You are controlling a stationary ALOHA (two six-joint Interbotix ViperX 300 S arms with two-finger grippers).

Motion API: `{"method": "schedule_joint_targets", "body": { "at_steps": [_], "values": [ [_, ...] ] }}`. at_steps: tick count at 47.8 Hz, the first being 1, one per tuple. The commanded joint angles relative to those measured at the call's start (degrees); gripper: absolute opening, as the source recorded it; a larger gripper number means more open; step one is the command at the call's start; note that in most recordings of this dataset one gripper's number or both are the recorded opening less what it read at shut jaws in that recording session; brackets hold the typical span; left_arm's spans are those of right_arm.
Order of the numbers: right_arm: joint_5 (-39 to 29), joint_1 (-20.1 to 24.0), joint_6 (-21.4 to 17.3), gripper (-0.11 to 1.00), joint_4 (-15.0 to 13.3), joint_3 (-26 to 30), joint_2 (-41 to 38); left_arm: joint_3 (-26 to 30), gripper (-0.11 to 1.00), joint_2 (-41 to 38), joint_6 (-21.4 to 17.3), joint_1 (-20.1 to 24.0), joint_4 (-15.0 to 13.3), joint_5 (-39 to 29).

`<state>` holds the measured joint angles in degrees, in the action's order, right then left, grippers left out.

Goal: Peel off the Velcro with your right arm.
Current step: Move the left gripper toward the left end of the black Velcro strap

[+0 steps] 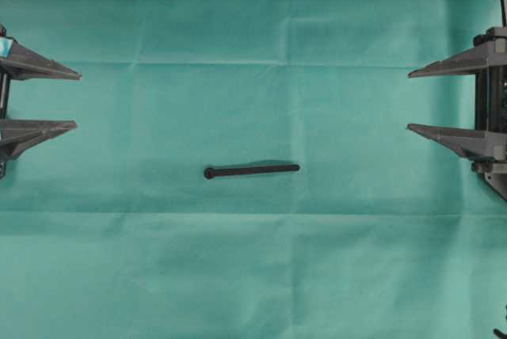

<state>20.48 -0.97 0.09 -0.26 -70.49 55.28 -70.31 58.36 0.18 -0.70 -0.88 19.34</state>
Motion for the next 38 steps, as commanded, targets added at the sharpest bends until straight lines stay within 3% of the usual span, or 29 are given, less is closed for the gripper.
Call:
{"method": "schedule_joint_targets", "body": {
  "at_steps": [1, 22, 38],
  "values": [
    [0.5, -0.2, 0.0, 0.48, 0.0, 0.6, -0.2, 0.5, 0.76, -0.9, 0.0, -0.2, -0.1, 1.3],
    [0.6, -0.2, 0.1, 0.48, -0.1, 0.4, -0.4, 4.0, 0.77, -13.3, -0.1, -0.2, -0.1, 10.0],
    [0.6, -0.2, 0.1, 0.48, -0.1, 0.0, -0.4, 9.0, 0.76, -23.4, 0.0, -0.2, -0.2, 12.1]
  ]
}}
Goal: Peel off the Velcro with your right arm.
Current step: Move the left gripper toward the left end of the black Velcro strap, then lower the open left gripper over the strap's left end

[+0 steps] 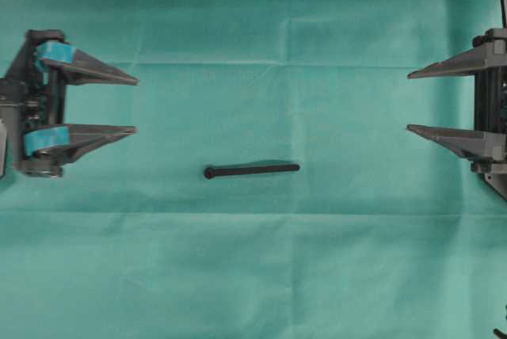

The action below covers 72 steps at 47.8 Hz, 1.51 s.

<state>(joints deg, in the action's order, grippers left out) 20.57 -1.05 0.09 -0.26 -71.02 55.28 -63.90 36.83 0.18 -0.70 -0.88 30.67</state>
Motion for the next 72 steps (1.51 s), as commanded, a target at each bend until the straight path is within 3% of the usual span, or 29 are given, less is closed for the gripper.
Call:
{"method": "schedule_joint_targets", "body": {
  "at_steps": [1, 17, 32, 40, 58, 72],
  "values": [
    [0.5, -0.1, 0.1, 0.48, -0.1, 0.4, -0.4, 3.0, 0.76, -2.5, 0.0, -0.2, -0.2, 0.8],
    [0.5, -0.1, 0.1, 0.48, -0.1, 0.1, -0.3, 9.5, 0.76, -13.4, -0.1, 0.5, -0.3, 0.8],
    [0.5, -0.1, 0.1, 0.48, -0.1, 0.0, -0.2, 14.3, 0.76, -18.9, 0.1, 1.1, -0.4, -0.9],
    [0.5, -0.1, 0.1, 0.48, -0.1, 0.0, -0.2, 17.1, 0.76, -20.0, 0.1, 1.1, -0.8, -8.1],
    [0.5, -0.1, 0.0, 0.48, -0.1, 0.0, -0.2, 23.9, 0.76, -20.0, 0.2, 1.1, -0.8, -31.5],
    [0.5, -0.1, 0.0, 0.48, -0.1, 0.2, -0.4, 25.0, 0.76, -20.3, 1.8, 1.1, -0.7, -37.6]
  ]
}}
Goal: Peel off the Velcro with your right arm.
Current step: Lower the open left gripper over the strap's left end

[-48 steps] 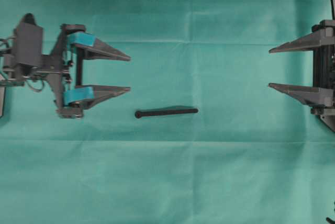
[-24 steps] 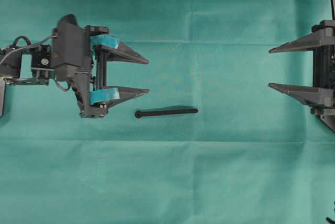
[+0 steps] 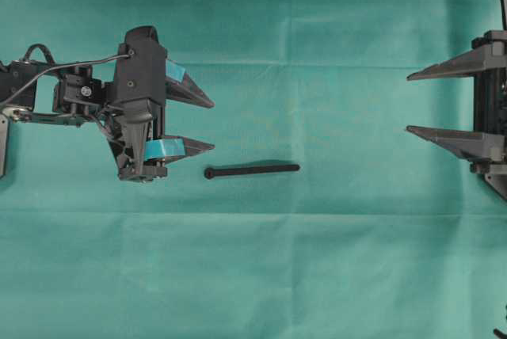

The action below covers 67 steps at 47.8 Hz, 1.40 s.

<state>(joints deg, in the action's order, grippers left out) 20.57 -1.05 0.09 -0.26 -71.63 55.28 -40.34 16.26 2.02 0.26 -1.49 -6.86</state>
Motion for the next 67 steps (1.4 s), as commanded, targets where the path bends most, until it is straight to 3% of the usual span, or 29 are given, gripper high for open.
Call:
{"method": "schedule_joint_targets", "body": {
  "at_steps": [1, 24, 67],
  "values": [
    [0.5, -0.1, 0.0, 0.48, -0.1, 0.8, -0.4, 1.4, 0.76, 0.1, 0.0, 0.2, -0.1, -0.1],
    [0.5, -0.1, 0.0, 0.48, -0.1, 0.4, -0.7, 7.4, 0.76, -14.0, -0.1, -0.4, -0.1, -0.4],
    [1.7, -0.1, 0.1, 0.48, -0.1, -0.7, -0.8, 11.9, 0.75, -27.4, 0.0, -2.3, 0.0, 1.4]
  ]
}}
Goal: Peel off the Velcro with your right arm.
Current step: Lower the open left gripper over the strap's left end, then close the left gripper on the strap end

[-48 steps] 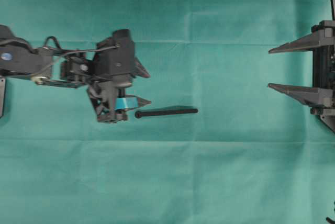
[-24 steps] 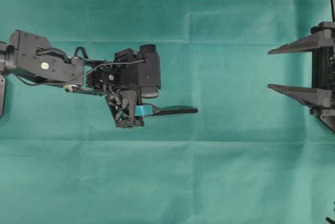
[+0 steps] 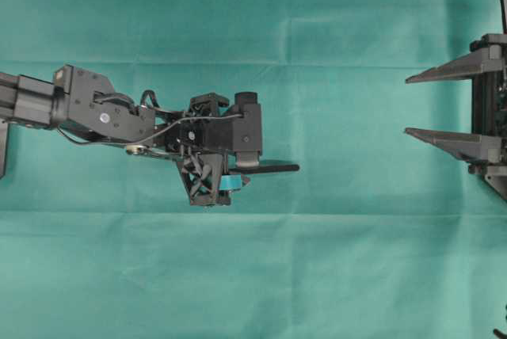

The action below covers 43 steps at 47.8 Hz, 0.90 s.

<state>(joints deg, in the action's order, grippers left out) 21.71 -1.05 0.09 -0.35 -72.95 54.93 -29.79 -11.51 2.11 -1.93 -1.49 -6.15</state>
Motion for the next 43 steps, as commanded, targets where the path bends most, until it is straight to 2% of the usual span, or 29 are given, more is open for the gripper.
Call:
{"method": "schedule_joint_targets", "body": {
  "at_steps": [1, 35, 43],
  "values": [
    [0.5, -0.1, 0.1, 0.48, -0.1, 0.6, -0.4, 1.3, 0.75, 0.2, -0.1, -0.1, 0.0, 0.9],
    [1.1, -0.1, 0.1, 0.48, -0.1, 0.4, -0.4, 1.3, 0.75, -2.7, -0.1, -0.8, 0.0, 2.6],
    [1.2, -0.1, 0.1, 0.48, 0.0, 0.4, -0.4, 1.6, 0.68, -3.2, -0.1, -1.7, 0.1, 2.6]
  ]
}}
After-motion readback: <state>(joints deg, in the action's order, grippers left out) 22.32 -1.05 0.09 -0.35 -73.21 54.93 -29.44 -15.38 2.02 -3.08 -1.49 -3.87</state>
